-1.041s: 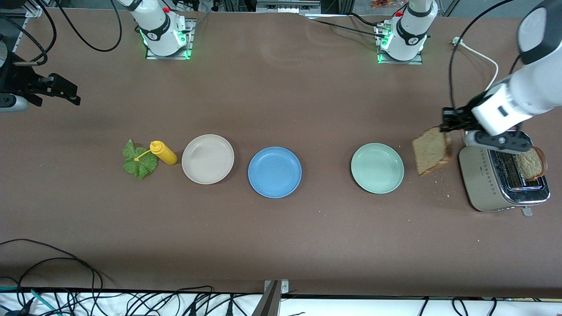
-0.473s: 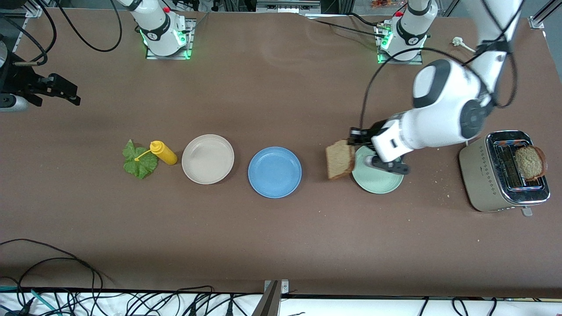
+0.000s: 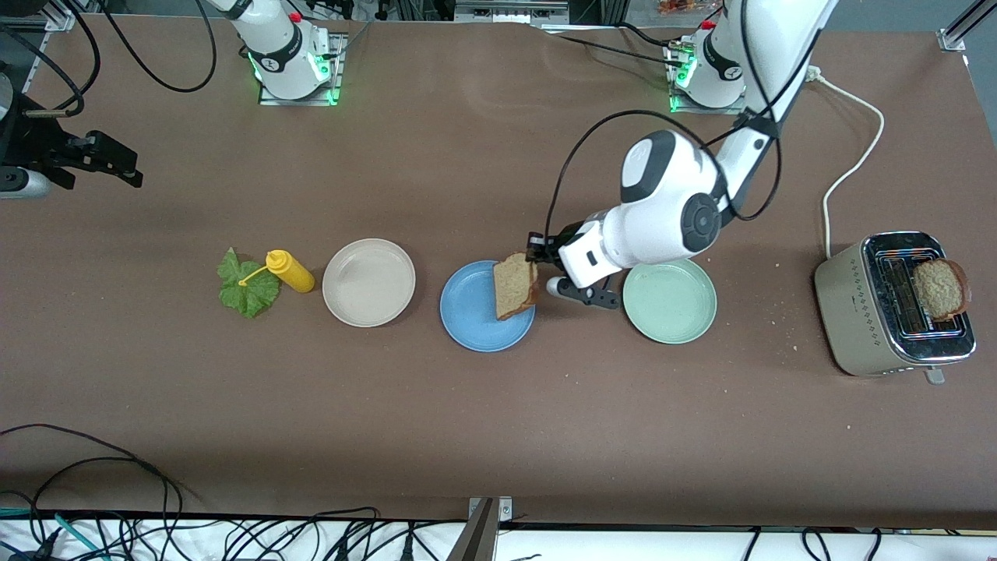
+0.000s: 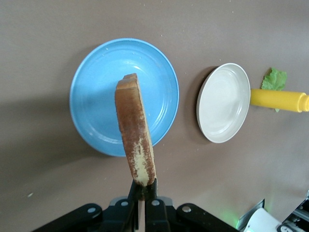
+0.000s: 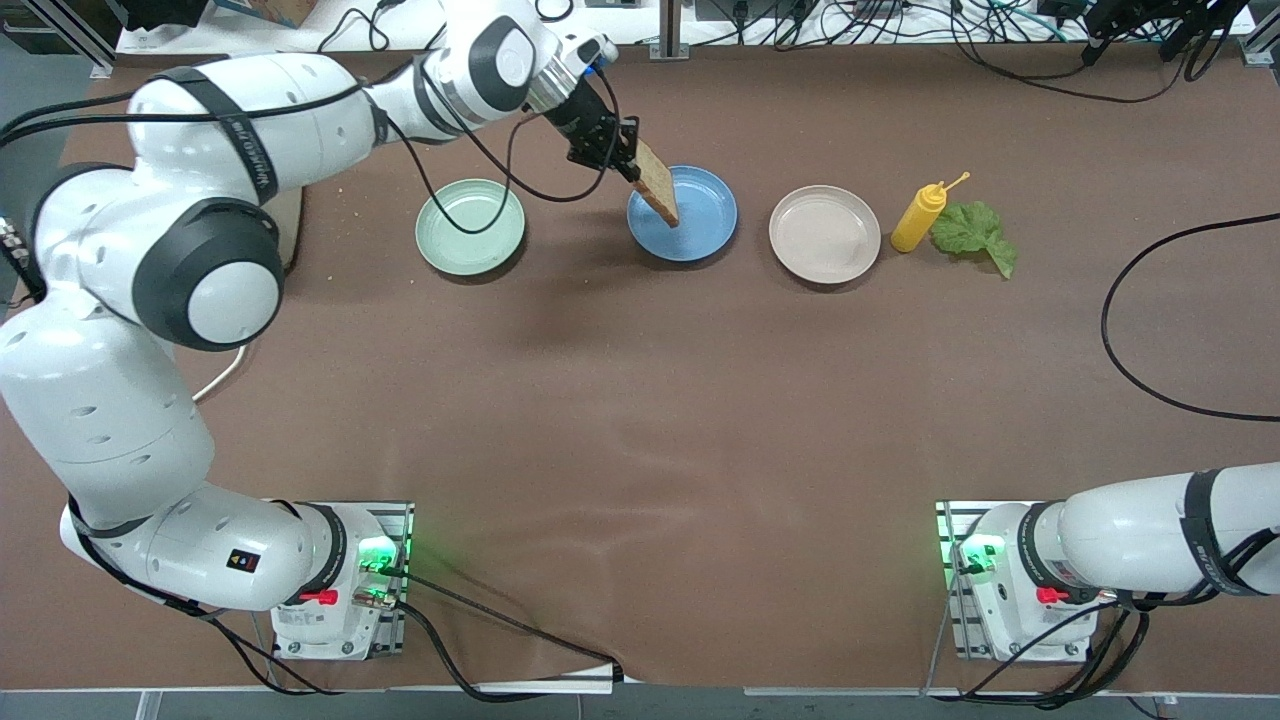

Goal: Make sandwich in blue plate with both arms
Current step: 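Lower the bread onto the blue plate and open the left gripper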

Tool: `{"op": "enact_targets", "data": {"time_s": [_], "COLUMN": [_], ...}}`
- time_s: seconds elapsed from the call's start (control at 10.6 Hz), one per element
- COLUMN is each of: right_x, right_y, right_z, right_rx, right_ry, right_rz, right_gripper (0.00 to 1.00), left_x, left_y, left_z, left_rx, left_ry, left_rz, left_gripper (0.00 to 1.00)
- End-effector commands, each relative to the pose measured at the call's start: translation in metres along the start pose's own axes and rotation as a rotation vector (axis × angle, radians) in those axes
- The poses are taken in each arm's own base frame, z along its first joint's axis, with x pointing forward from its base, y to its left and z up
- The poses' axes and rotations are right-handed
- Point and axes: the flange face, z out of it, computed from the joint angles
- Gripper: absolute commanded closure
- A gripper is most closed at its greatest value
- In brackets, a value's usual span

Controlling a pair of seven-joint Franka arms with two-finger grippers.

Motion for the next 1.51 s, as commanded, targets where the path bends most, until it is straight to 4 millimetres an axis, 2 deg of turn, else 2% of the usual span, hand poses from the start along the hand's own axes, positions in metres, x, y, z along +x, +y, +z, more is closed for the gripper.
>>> {"op": "enact_targets", "data": {"time_s": [0.0, 0.19, 0.47, 0.57, 0.85, 1.23, 1.32, 1.42], "right_x": [0.001, 0.001, 0.001, 0.001, 0.001, 0.001, 0.001, 0.001], "right_y": [0.0, 0.001, 0.0, 0.0, 0.0, 0.0, 0.0, 0.0], "right_z": [-0.005, -0.005, -0.005, -0.005, -0.005, -0.005, -0.005, -0.005], "right_rx": [0.012, 0.011, 0.012, 0.012, 0.012, 0.012, 0.012, 0.012], "right_ry": [0.0, 0.0, 0.0, 0.0, 0.0, 0.0, 0.0, 0.0], "right_rz": [-0.004, -0.004, -0.004, -0.004, -0.004, -0.004, -0.004, -0.004], "right_gripper": [0.0, 0.0, 0.0, 0.0, 0.0, 0.0, 0.0, 0.0], "left_x": [0.019, 0.02, 0.025, 0.028, 0.029, 0.035, 0.039, 0.041], "left_y": [0.01, 0.017, 0.026, 0.021, 0.012, -0.002, -0.013, -0.017], "left_z": [0.044, 0.059, 0.069, 0.07, 0.088, 0.092, 0.09, 0.086], "left_rx": [-0.108, -0.112, -0.118, -0.111, -0.099, -0.093, -0.084, -0.083], "left_ry": [-0.025, -0.023, 0.012, 0.025, 0.029, 0.033, 0.039, 0.046], "left_rz": [-0.057, -0.069, -0.05, -0.041, -0.023, -0.018, -0.033, -0.023], "left_gripper": [1.0, 1.0, 1.0, 1.0, 1.0, 1.0, 0.65, 0.01]}}
